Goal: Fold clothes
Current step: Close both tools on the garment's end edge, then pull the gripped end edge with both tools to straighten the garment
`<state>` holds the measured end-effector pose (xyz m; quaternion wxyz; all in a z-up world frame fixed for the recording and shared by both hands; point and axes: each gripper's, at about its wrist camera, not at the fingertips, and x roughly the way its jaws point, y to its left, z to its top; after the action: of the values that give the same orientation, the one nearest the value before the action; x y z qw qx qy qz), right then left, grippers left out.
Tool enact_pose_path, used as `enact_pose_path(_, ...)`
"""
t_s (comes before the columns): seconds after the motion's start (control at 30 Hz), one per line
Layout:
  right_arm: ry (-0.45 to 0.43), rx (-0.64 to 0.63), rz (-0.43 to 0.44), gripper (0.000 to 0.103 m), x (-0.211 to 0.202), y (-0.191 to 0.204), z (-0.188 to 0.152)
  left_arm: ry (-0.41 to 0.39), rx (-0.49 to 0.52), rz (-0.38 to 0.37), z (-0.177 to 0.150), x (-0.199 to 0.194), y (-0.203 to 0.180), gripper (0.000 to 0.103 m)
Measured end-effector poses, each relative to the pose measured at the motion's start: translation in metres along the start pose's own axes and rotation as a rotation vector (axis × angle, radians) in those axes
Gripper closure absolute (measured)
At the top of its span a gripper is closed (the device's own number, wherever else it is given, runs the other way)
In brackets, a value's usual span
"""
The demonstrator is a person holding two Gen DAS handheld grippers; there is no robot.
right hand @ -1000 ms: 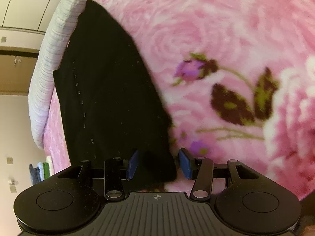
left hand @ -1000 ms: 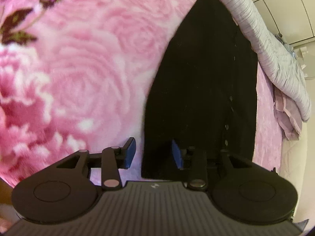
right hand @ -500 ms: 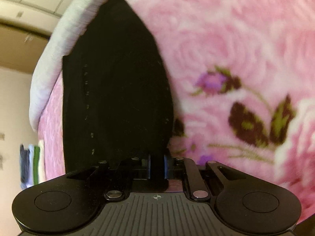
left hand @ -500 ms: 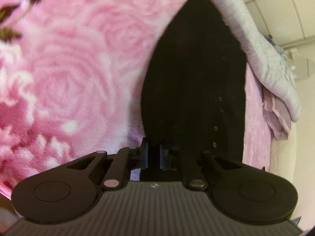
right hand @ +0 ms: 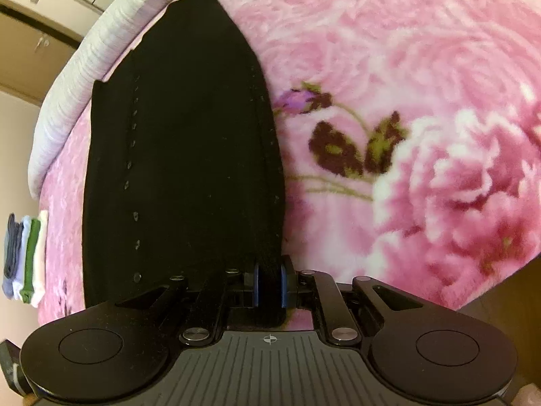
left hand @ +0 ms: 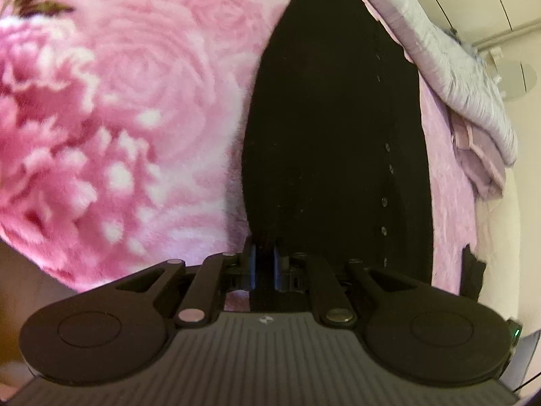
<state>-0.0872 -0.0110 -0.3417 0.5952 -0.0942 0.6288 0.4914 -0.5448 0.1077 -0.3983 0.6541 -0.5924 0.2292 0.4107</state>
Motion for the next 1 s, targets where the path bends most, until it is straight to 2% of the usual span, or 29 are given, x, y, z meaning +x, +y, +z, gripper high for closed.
enact_pose_path(0.13, 0.022, -0.051, 0.01, 0.092, 0.003, -0.003, 0.001, 0.007, 0.04, -0.006, 0.002, 0.005, 0.002, 0.096)
enact_pose_path(0.27, -0.017, -0.004, 0.077, 0.091, 0.009, -0.021, -0.003, -0.01, -0.025, -0.072, -0.003, 0.007, 0.017, 0.095)
enact_pose_path(0.4, -0.051, 0.012, 0.135, 0.09, 0.009, -0.031, -0.009, -0.033, 0.002, -0.086, -0.005, 0.009, 0.018, 0.095)
enact_pose_path(0.53, -0.085, -0.017, 0.197, 0.09, 0.011, -0.04, -0.013, -0.063, -0.013, -0.121, -0.01, 0.012, 0.026, 0.095)
enact_pose_path(0.67, -0.129, -0.041, 0.252, 0.09, 0.012, -0.046, -0.02, -0.118, 0.01, -0.165, -0.023, 0.006, 0.033, 0.095)
enact_pose_path(0.83, -0.216, -0.129, 0.279, 0.091, 0.011, -0.045, -0.035, -0.207, 0.048, -0.228, -0.039, 0.001, 0.041, 0.096)
enact_pose_path(1.0, -0.262, -0.165, 0.29, 0.093, 0.006, -0.044, -0.046, -0.301, 0.115, -0.199, -0.056, -0.007, 0.029, 0.096)
